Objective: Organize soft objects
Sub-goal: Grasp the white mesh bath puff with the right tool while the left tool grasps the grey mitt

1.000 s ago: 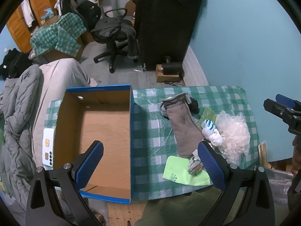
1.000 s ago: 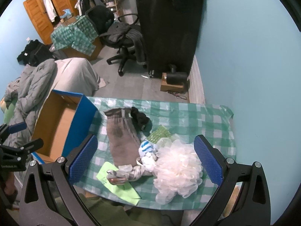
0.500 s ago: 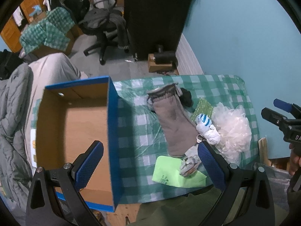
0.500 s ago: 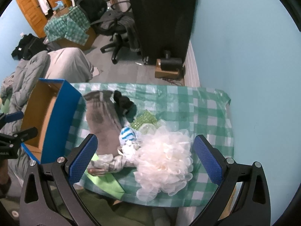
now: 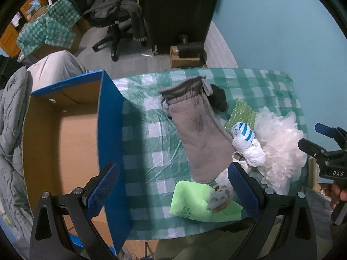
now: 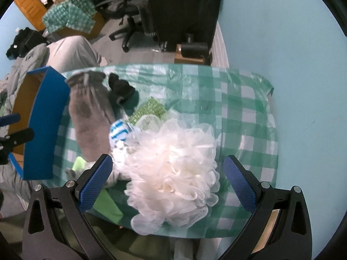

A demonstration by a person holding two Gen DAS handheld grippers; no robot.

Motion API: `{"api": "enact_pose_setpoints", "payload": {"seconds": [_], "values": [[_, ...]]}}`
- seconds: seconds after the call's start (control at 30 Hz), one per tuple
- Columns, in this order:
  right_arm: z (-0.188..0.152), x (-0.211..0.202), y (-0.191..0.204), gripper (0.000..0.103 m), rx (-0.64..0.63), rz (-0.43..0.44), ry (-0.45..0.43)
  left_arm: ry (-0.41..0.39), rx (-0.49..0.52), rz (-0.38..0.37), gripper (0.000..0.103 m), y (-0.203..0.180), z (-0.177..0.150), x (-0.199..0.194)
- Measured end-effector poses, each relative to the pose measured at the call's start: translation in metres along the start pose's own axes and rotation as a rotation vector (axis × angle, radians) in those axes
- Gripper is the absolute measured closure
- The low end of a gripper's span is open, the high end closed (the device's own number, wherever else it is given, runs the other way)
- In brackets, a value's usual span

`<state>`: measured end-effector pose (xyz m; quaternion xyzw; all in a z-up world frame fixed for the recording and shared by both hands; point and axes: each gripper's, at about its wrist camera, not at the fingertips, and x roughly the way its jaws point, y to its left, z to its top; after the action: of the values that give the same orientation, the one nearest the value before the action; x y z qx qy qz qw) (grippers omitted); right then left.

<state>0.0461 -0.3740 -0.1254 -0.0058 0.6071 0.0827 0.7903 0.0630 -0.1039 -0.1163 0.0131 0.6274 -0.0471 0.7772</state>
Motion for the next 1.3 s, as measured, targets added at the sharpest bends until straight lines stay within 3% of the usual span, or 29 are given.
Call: {"api": "enact_pose_setpoints", "payload": {"seconds": [0.37,0.67,1.13,1.27,1.3], "values": [[-0.009,0.044,-0.01,0.002,-0.003,-0.009,0.067,0.068,-0.018,0.005,0.002,-0.007,0.005,0.052],[-0.021,0.072,-0.017,0.002,0.019,0.043,0.132,0.086,-0.081,-0.048,0.002,-0.007,0.015,0.08],[-0.039,0.107,-0.02,0.002,0.021,0.089,0.151,0.153,0.004,-0.072,0.002,-0.033,0.021,0.126],[-0.042,0.107,-0.022,0.014,0.027,0.112,0.124,0.139,-0.005,-0.084,0.005,-0.033,0.023,0.128],[-0.045,0.106,-0.021,0.021,0.029,0.121,0.114,0.131,-0.013,-0.088,0.019,-0.032,0.024,0.129]]}}
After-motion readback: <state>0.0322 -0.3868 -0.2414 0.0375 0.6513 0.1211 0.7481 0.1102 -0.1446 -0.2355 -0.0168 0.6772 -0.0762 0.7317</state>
